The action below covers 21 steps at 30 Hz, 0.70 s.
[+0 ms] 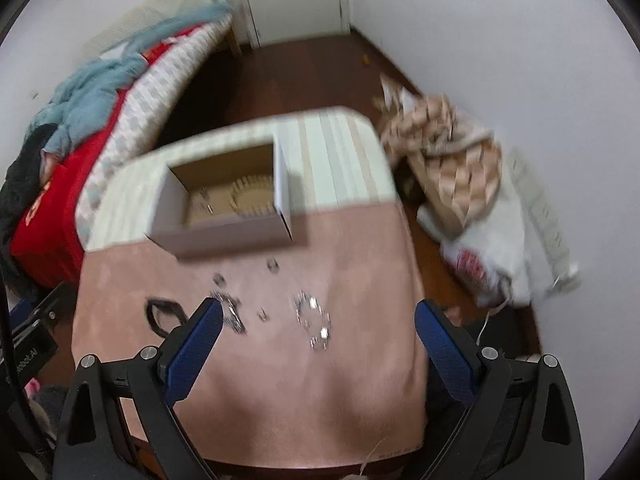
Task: Organize jewelry
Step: 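Grasp the thick silver chain with right tool while left tool grasps the black watch band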
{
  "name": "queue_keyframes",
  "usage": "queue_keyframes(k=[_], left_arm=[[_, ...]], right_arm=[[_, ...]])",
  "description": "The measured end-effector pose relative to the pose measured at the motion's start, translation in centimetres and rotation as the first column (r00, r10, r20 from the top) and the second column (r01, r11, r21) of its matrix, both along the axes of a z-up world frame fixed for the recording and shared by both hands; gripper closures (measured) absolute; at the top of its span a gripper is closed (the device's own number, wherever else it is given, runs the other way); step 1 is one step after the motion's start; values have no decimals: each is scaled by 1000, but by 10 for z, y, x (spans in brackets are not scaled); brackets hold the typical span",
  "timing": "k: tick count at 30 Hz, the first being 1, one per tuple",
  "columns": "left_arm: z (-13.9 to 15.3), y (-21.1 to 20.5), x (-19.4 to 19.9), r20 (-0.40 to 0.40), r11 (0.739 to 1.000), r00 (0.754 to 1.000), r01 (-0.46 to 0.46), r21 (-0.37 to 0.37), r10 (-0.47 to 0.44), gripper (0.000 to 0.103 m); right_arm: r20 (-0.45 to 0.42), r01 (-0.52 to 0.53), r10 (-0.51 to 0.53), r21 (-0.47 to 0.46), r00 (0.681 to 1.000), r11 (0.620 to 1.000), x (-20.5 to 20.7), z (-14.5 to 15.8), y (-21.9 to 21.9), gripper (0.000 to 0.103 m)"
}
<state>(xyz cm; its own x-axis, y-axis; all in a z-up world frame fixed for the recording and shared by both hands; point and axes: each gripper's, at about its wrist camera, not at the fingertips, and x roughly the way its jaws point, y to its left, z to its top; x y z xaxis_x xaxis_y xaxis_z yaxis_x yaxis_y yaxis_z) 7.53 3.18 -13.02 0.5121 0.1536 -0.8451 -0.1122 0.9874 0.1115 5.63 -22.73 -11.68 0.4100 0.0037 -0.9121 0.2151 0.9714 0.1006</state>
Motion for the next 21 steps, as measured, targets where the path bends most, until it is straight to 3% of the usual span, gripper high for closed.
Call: queue_keyframes(k=[3,5,8,11,16,21], left_arm=[[-29,5,-1,-48,999,999,-17,30,19,0],[-45,8,2,-84,999,996,-30,36,33,0],[-62,14,6,-127,998,990,-49,45,55,0],[-71,19,10,-154,997,986,-65,43,71,0],[-77,34,17,-185,995,978,-98,29,101,0],[-81,41,26,-212,994,972,-105,-2,102,0]], right_arm=[[-56,6,-4,39,998,999,-1,-38,-6,11],[-69,-17,23,84,997,996,0,-59,-3,27],[-72,-66,79,158,994,985,5,-79,11,41],[-58,-126,141,207,988,970,14,-95,34,48],[-34,-189,202,226,979,956,33,-106,68,53],[-58,-230,243,181,968,956,53,-120,92,54]])
